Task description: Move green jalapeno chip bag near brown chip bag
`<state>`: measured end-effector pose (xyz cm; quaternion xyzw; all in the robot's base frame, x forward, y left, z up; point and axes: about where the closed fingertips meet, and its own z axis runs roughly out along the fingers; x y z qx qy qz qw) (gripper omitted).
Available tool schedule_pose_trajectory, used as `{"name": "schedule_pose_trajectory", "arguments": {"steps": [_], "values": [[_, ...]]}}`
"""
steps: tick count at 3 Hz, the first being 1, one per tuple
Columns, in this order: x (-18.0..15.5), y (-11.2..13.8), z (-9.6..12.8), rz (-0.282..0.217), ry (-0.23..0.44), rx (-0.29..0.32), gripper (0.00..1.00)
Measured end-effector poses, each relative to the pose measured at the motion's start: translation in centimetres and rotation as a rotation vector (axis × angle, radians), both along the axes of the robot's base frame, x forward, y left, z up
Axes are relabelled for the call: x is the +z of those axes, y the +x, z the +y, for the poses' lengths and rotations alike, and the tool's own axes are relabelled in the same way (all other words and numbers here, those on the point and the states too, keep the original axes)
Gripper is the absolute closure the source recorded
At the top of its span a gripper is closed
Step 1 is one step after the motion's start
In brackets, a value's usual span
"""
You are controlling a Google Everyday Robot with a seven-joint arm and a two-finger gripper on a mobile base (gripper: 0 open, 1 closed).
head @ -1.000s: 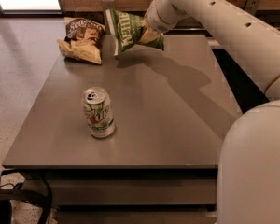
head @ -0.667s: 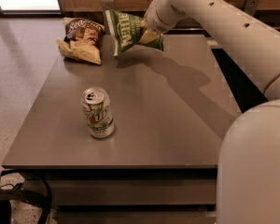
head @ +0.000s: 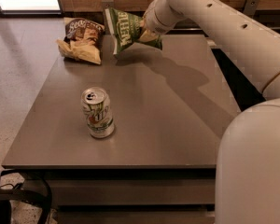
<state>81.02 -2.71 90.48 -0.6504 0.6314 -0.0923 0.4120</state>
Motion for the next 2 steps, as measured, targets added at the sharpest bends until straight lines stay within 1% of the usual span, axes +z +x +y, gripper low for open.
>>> {"name": "schedule_pose_trajectory", "arguments": {"steps": [1, 2], "values": [[-0.33, 0.03, 0.23, 0.005, -0.001, 0.003, 0.08], [-0.51, 0.04, 0.35, 0.007, -0.001, 0.005, 0.0]]}}
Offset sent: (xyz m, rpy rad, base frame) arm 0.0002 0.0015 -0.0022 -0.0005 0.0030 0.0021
